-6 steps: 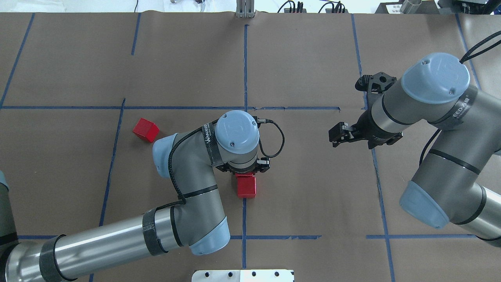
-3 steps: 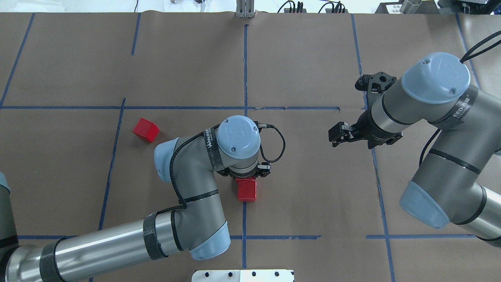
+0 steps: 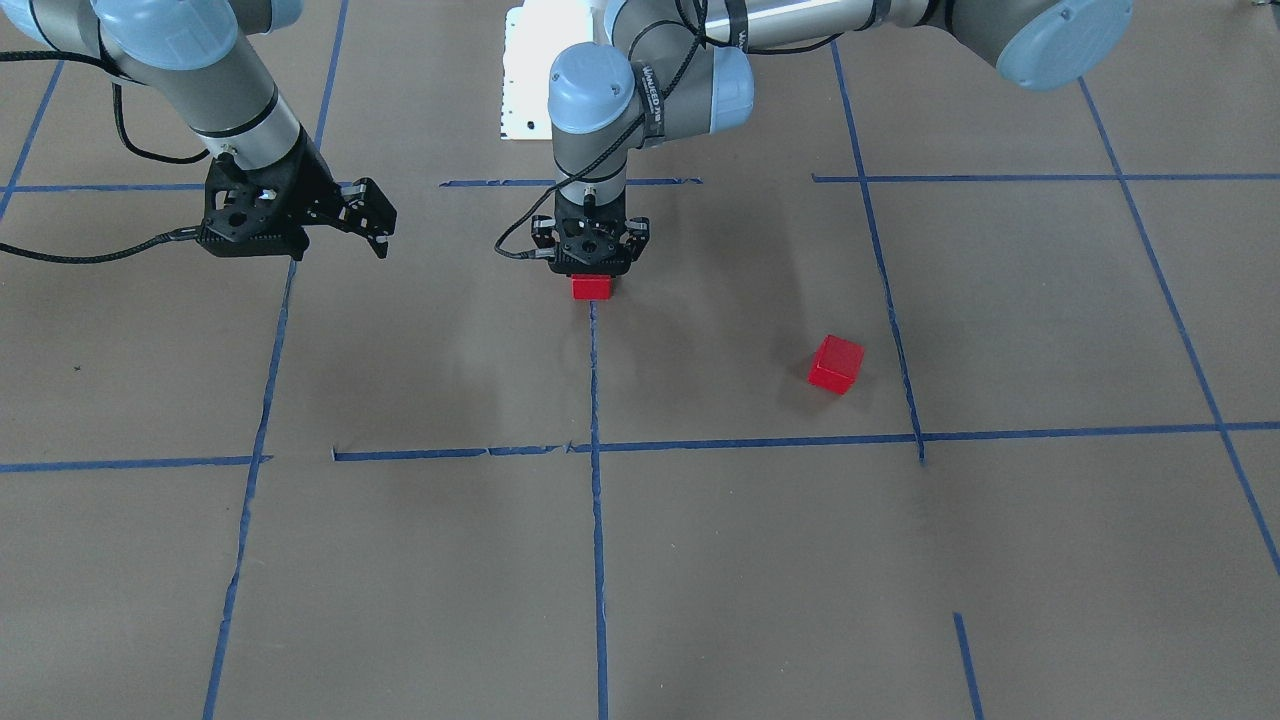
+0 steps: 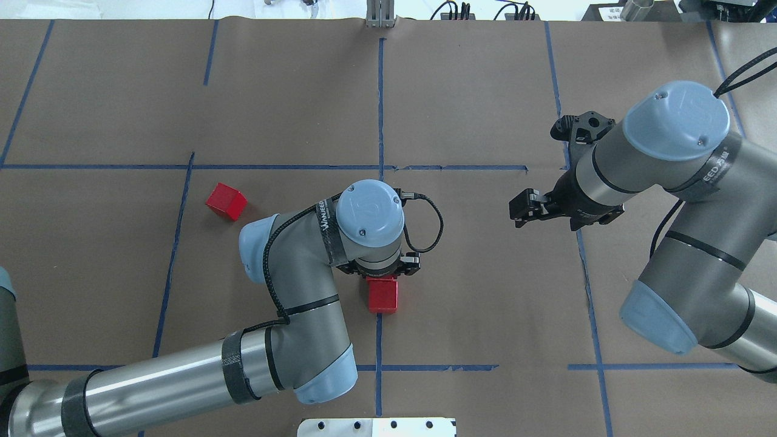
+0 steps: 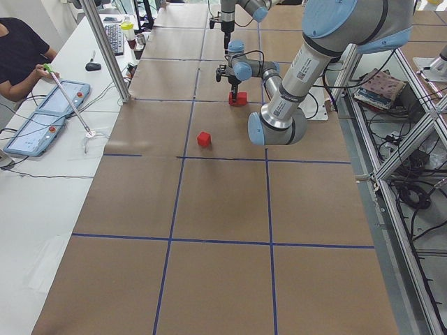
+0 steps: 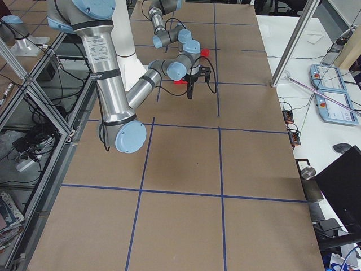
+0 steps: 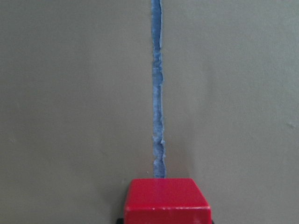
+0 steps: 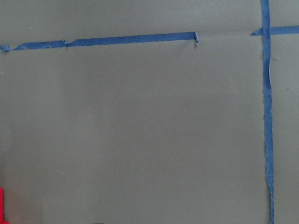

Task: Form red blocks into L shape at center
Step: 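Set the cube beside the placed cube, farther from the robot, and release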

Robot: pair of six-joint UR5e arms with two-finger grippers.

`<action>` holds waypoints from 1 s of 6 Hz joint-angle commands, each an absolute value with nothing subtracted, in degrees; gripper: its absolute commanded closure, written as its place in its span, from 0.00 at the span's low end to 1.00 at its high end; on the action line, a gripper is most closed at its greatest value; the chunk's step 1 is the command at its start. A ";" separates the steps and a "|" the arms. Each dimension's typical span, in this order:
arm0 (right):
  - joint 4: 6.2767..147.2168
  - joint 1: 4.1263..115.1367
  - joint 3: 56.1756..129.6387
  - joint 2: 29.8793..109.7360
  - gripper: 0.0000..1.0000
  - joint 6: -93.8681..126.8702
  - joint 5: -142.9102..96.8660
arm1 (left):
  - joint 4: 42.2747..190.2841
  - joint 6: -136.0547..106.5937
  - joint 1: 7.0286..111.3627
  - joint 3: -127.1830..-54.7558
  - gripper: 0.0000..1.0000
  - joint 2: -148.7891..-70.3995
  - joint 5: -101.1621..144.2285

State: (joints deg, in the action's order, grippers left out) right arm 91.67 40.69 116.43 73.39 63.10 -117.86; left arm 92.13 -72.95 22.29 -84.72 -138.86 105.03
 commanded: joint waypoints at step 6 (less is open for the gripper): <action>91.67 40.69 116.46 73.39 0.00 63.11 -117.95 | 92.90 -72.77 22.15 -85.07 0.18 -138.51 105.03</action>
State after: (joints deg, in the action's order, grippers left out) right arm 91.67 40.69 116.46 73.40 63.11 -117.93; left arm 92.88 -72.73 22.15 -84.85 -138.46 105.03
